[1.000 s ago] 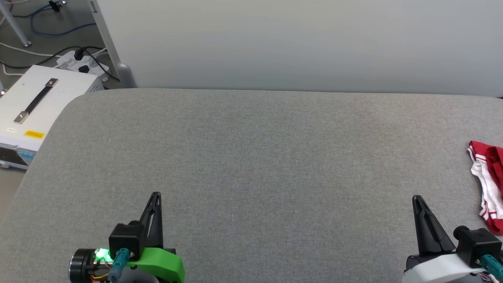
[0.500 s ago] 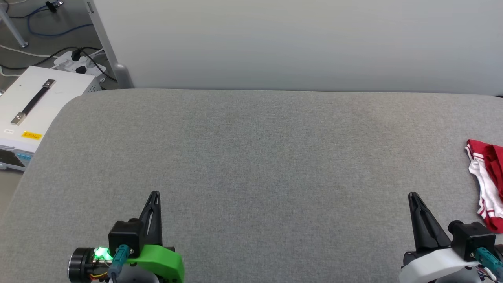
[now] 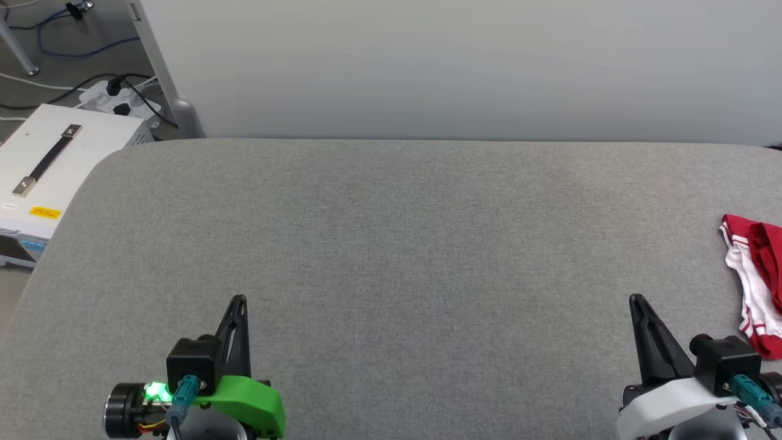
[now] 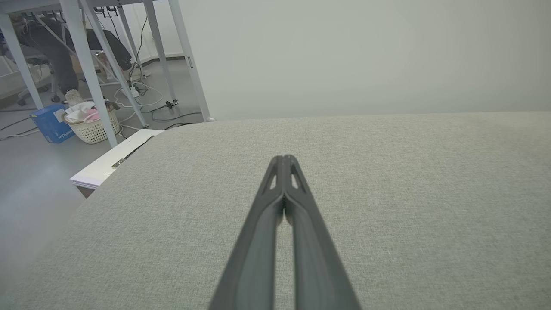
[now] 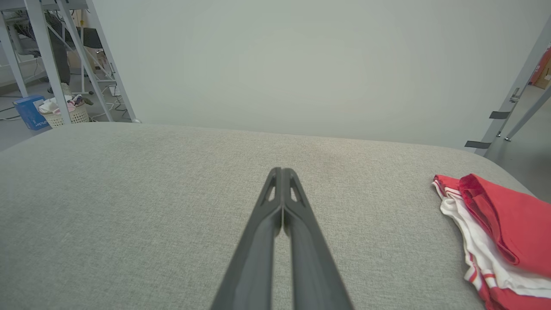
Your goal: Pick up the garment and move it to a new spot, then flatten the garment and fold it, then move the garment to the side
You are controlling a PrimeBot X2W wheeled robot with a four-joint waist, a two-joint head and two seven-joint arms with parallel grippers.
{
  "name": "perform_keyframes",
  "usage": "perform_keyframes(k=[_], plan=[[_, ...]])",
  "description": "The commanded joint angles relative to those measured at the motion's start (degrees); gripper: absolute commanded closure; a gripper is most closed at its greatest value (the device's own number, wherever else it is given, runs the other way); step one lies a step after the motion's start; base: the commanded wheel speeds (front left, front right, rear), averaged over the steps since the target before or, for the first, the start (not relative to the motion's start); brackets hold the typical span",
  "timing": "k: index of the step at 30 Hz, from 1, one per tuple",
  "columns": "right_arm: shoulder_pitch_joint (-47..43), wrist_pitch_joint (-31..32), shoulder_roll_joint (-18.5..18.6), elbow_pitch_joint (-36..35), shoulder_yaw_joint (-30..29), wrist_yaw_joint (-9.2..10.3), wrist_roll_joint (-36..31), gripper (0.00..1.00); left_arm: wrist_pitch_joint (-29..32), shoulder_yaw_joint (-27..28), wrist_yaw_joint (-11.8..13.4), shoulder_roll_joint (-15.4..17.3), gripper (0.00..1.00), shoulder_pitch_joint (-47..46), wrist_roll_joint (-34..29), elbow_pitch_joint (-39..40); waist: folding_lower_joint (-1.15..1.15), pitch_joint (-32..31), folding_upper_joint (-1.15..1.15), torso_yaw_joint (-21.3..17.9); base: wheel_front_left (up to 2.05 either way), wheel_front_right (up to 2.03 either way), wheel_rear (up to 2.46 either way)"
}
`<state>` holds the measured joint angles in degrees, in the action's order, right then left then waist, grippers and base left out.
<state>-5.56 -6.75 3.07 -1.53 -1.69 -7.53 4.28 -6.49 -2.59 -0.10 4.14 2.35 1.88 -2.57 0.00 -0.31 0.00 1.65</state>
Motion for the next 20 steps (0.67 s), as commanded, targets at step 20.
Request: perform_keyframes(k=[20], plan=[[2.7,2.7,-0.1,0.7,0.7,0.03,-1.9,1.0,2.5,1.1,0.1,-0.6,1.0,-1.5,-1.0,1.2,0.0,0.1,0.0,-0.6,0.0,0.0,0.0]])
